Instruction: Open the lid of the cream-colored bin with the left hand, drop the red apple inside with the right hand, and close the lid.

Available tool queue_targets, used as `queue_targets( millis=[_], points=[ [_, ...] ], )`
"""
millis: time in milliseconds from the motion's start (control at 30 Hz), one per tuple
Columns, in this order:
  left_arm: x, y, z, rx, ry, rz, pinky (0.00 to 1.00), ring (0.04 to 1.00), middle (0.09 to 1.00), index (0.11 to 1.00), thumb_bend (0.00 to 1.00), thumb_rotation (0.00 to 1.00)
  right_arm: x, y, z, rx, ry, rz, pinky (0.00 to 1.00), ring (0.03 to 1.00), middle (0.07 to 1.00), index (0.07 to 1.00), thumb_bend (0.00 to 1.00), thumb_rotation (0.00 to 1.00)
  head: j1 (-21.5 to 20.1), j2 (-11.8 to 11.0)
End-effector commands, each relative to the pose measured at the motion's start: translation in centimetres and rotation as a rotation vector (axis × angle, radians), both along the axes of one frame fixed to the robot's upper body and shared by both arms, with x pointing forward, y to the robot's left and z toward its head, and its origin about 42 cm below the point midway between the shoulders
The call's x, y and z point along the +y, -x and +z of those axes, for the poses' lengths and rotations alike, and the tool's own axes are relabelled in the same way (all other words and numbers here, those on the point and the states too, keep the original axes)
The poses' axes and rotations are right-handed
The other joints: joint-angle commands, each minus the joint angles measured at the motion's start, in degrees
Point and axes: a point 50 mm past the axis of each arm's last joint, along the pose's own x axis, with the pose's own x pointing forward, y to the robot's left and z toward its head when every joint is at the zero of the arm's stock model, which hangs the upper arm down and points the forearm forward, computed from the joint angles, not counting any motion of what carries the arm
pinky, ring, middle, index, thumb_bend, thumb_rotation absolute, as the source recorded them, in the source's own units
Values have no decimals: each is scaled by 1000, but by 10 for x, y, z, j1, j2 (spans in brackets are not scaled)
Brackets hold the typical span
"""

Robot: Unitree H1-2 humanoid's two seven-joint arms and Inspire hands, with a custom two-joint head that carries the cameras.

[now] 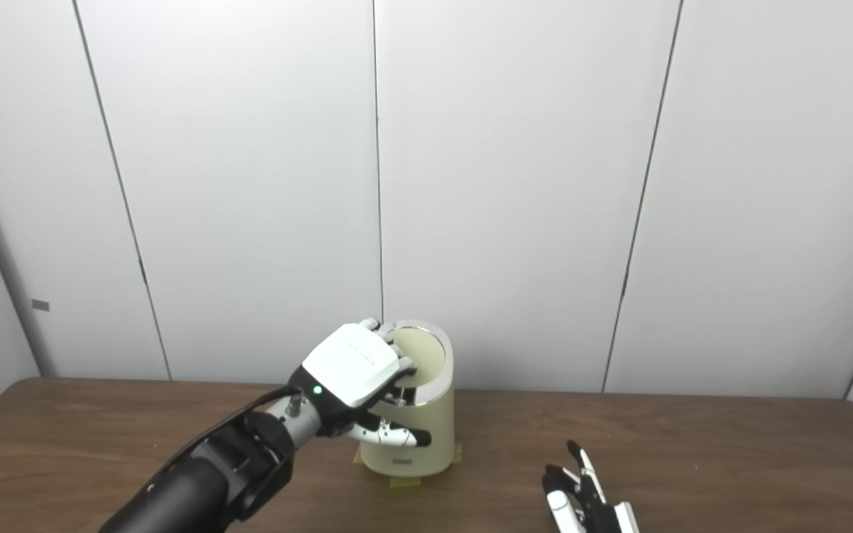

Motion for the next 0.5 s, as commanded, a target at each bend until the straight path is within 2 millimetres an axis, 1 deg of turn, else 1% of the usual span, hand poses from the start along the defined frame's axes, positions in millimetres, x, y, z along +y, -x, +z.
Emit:
queue_targets(
  millis=[0,167,233,267,367,467],
  points=[
    [2,4,-28,139,-96,7,914,851,796,760,584,999,-5,-4,9,-17,8,-23,898,880,836,962,459,1000,-1,1],
    [0,5,-31,150,-90,5,918,854,792,764,598,998,-5,-4,9,-17,7,-23,856,880,840,966,459,1000,-1,2],
    [0,5,-30,150,-86,3,914,855,793,766,601,987,-5,-4,9,-18,9,-24,866,878,837,964,460,1000,-1,3],
    [0,6,-29,149,-83,2,913,856,796,769,600,990,-5,-4,9,-17,9,-23,888,880,837,965,454,1000,-1,3],
    [0,8,-24,141,-56,7,911,856,800,769,594,994,-5,-3,10,-13,12,-20,922,885,840,967,458,1000,-2,4],
    [2,10,-13,112,-1,6,911,851,793,763,586,954,-6,-2,10,-16,14,-18,872,875,839,967,461,1000,-2,4]
  ],
)
